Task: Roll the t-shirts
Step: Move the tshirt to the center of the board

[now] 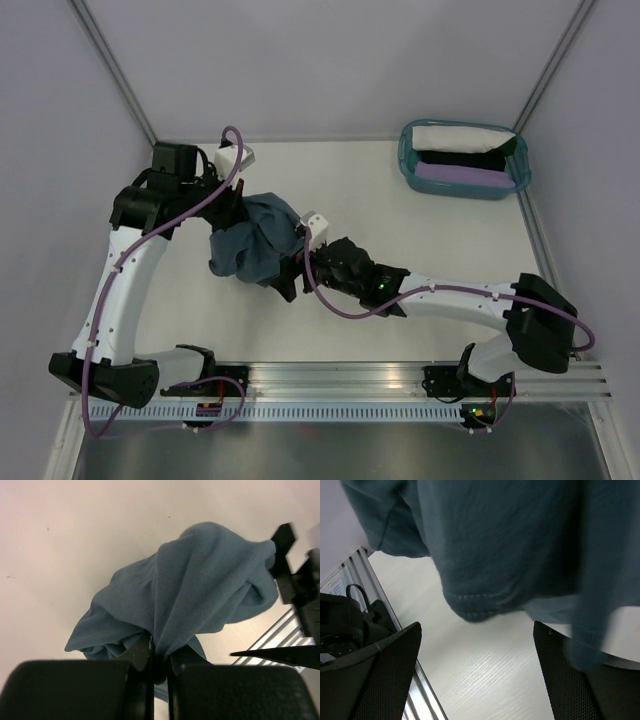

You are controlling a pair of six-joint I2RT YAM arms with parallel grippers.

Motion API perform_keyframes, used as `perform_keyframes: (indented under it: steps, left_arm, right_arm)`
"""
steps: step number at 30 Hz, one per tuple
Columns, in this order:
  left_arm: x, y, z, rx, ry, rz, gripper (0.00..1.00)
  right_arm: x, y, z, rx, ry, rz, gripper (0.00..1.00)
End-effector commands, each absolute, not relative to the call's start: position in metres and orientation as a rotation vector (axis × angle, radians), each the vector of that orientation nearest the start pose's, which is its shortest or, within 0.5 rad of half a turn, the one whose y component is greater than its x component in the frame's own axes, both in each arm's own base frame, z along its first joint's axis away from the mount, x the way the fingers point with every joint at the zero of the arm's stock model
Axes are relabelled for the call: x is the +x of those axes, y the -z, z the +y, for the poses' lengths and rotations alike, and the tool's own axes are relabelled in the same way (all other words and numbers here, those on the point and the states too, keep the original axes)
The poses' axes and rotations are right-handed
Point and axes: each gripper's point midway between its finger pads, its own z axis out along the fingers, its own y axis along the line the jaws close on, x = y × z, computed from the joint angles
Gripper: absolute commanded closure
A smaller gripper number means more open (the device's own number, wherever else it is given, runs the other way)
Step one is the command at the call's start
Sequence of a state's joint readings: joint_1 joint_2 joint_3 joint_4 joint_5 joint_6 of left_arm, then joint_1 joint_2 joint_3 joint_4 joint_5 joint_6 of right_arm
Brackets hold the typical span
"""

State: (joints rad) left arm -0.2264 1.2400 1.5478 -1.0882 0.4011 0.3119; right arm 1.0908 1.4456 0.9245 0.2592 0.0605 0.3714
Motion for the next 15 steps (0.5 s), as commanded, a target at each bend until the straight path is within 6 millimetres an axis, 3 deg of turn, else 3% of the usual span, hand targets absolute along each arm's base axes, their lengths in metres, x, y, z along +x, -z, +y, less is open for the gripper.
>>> perform_keyframes:
  steps: [1, 3, 6, 7, 9, 12, 15]
  left_arm:
    - [0.268, -0.310, -0.140, 0.806, 0.553, 2.113, 0.98]
    - [0.267, -0.309, -0.144, 0.819, 0.588, 2.111, 0.98]
    - [0.268, -0.306, -0.150, 0.835, 0.631, 2.114, 0.98]
    - [0.269, -0.306, -0.151, 0.839, 0.638, 2.112, 0.98]
    - [0.271, -0.304, -0.152, 0.846, 0.647, 2.117, 0.98]
    - [0.271, -0.303, -0.153, 0.855, 0.654, 2.114, 0.98]
    - [0.270, -0.303, -0.153, 0.860, 0.655, 2.109, 0.98]
  right_arm:
    - [0.217, -0.228, 0.438, -0.549, -1.052, 1.741, 0.02]
    - [0.224, -0.225, 0.448, -0.513, -1.065, 1.739, 0.03]
    - [0.238, -0.220, 0.459, -0.442, -1.056, 1.743, 0.14]
    - [0.242, -0.218, 0.459, -0.419, -1.042, 1.746, 0.23]
    - [0.252, -0.211, 0.460, -0.361, -1.004, 1.764, 0.26]
    - [0.268, -0.206, 0.456, -0.290, -0.982, 1.773, 0.49]
    - [0.276, -0.201, 0.454, -0.274, -0.967, 1.794, 0.91]
